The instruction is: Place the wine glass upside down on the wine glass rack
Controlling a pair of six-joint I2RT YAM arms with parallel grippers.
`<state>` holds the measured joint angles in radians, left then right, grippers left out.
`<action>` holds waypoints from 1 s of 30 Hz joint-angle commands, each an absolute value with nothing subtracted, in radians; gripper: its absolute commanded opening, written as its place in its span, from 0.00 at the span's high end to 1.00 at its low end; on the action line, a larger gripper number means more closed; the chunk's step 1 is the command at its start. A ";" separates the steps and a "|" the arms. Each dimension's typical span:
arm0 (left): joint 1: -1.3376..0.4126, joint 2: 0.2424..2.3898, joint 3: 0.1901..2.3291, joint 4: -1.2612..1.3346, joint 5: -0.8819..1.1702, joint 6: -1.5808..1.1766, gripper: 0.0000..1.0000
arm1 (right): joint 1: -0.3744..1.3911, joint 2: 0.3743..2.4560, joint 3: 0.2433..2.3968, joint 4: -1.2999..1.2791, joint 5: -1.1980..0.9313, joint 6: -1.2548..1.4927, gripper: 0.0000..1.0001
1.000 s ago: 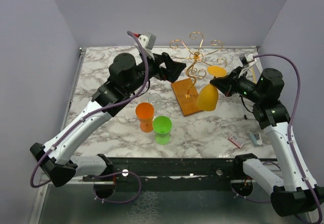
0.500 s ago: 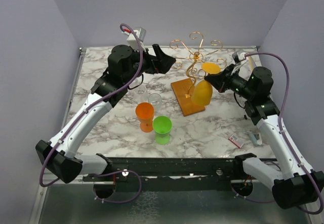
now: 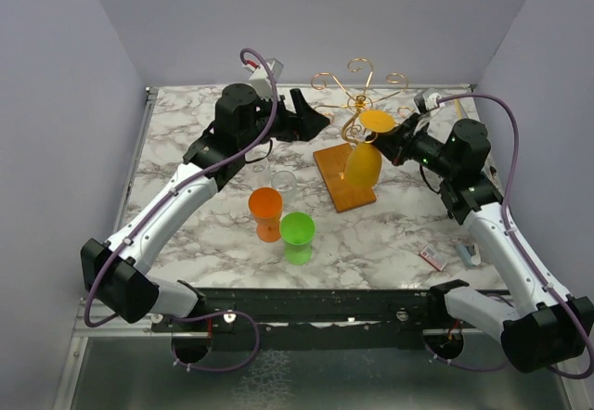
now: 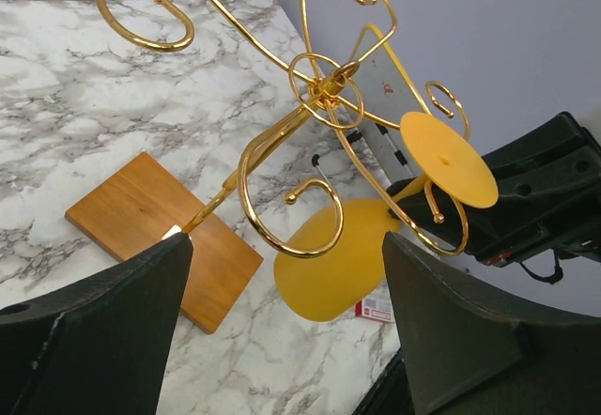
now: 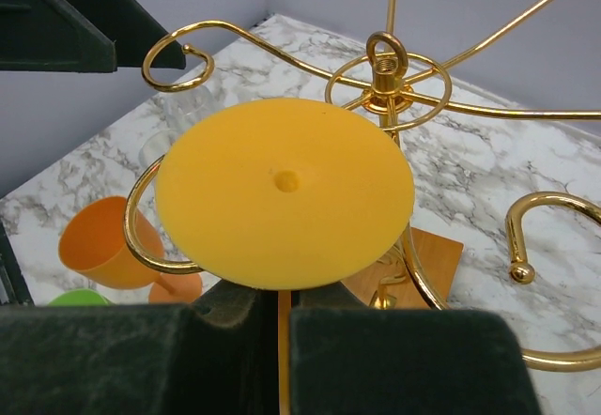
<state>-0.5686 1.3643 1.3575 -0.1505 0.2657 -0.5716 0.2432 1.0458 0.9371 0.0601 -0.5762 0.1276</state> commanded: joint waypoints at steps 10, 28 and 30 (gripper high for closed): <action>-0.564 1.394 1.341 -0.104 0.310 -0.591 0.23 | 0.271 1.085 0.931 0.128 -0.751 0.097 0.99; -0.564 1.429 1.368 -0.082 0.346 -0.633 0.32 | 0.278 1.073 0.894 0.216 -0.656 0.092 0.99; -0.564 1.428 1.369 -0.071 0.357 -0.647 0.33 | 0.298 1.068 0.890 0.210 -0.596 0.062 0.99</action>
